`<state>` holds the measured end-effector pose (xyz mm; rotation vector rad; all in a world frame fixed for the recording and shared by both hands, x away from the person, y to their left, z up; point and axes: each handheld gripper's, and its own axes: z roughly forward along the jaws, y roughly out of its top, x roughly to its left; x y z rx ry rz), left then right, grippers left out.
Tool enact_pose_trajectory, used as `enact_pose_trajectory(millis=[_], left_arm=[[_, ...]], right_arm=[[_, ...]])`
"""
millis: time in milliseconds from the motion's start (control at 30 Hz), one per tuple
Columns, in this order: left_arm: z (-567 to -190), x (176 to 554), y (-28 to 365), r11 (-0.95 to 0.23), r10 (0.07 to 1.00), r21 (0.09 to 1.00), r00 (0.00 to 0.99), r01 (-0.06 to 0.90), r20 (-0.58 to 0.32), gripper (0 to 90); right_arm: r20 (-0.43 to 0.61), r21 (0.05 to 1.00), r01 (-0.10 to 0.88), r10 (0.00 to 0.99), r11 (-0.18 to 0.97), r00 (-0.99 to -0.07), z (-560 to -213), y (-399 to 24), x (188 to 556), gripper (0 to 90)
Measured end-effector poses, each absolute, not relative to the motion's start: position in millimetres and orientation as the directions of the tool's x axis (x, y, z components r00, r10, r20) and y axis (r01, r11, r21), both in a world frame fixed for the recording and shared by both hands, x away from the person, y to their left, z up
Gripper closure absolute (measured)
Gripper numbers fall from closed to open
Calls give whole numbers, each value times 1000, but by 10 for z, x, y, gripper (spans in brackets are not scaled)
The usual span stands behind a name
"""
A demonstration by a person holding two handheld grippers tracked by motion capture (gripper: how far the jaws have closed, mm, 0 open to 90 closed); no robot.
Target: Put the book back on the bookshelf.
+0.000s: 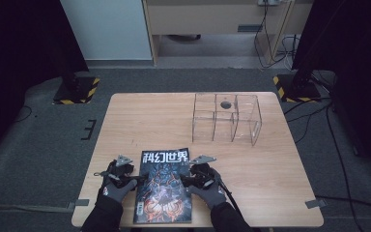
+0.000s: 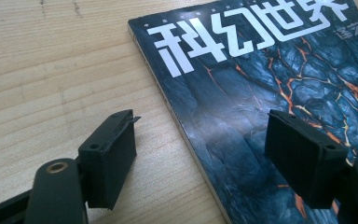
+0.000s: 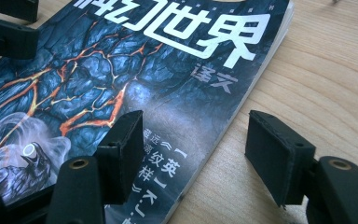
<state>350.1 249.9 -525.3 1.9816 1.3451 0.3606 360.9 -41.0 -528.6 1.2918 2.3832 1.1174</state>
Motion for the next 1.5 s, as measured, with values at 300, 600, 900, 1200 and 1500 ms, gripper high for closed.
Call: enact_pose_trajectory(millis=[300, 600, 900, 1200, 1500], left_arm=[[-5257, 3505, 2465, -220, 880, 688, 445, 692, -166, 235], [-5260, 3494, 2372, -252, 851, 690, 494, 678, -175, 235], [-5261, 3490, 2365, -258, 853, 691, 495, 675, -166, 237], [-5264, 3484, 2353, -274, 852, 692, 502, 668, -147, 234], [-5265, 3482, 2344, -277, 853, 691, 502, 667, -144, 224]], right_arm=[[169, 713, 622, 781, 324, -601, -5295, -383, 3594, 408], [221, 716, 641, 781, 278, -585, -5301, -392, 3589, 434], [270, 713, 657, 769, 245, -580, -5255, -438, 3619, 452], [212, 713, 642, 786, 283, -582, -5298, -409, 3610, 408], [303, 703, 682, 782, 203, -545, -5274, -414, 3609, 420]])
